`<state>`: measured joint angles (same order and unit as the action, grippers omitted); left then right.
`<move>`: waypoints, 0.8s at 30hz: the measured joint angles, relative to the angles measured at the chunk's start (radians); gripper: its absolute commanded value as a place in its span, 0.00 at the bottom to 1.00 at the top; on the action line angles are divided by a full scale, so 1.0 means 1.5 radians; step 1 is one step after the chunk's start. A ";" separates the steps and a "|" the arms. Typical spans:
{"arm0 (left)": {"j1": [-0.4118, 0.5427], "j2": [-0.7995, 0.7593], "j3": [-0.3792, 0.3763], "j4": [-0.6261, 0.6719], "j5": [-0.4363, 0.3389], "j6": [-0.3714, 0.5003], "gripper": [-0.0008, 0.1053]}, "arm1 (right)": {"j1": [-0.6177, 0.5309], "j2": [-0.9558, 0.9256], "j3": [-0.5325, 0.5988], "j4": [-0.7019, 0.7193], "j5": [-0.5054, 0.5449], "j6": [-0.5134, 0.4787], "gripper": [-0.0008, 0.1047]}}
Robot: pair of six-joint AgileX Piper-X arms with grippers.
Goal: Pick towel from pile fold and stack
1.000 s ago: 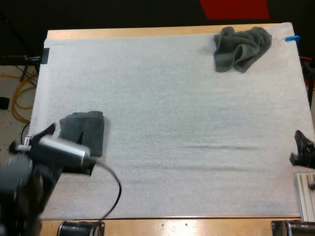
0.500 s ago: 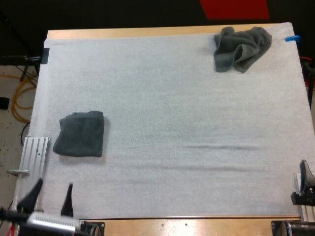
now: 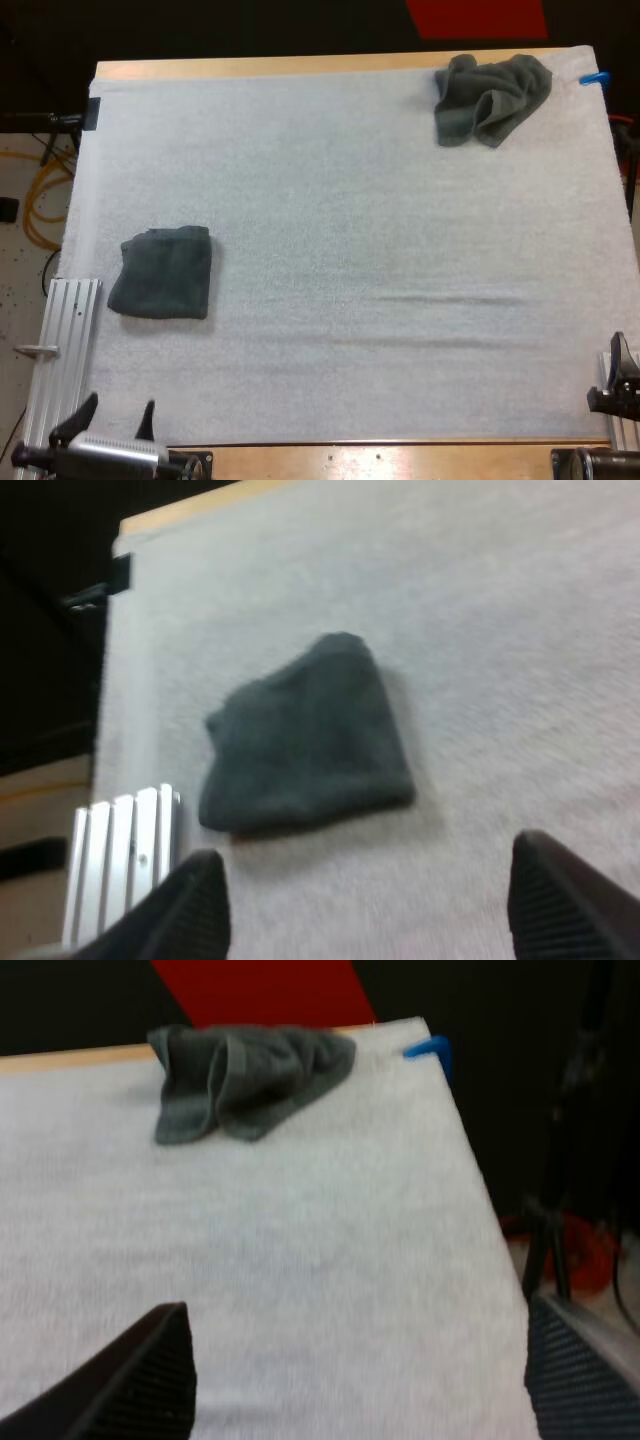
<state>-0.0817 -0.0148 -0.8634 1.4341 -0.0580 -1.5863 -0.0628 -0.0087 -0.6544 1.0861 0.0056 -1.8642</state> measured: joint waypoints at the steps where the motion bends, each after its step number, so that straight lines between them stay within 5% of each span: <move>1: 0.000 0.000 0.008 -0.021 -0.003 0.000 0.55 | 0.000 0.000 0.006 -0.013 0.000 0.000 0.64; 11: 0.000 0.001 0.152 -0.226 -0.004 0.000 0.55 | 0.000 0.001 0.056 -0.072 -0.027 0.000 0.64; 17: 0.000 0.001 0.211 -0.229 -0.004 0.000 0.55 | 0.000 0.001 0.086 -0.044 -0.042 0.000 0.64; 24: 0.000 0.001 0.218 -0.229 -0.004 0.000 0.55 | 0.000 0.001 0.090 -0.037 -0.042 0.000 0.64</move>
<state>-0.0817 -0.0130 -0.5361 1.0908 -0.0635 -1.5863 -0.0628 -0.0069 -0.5195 1.0300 -0.0579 -1.8646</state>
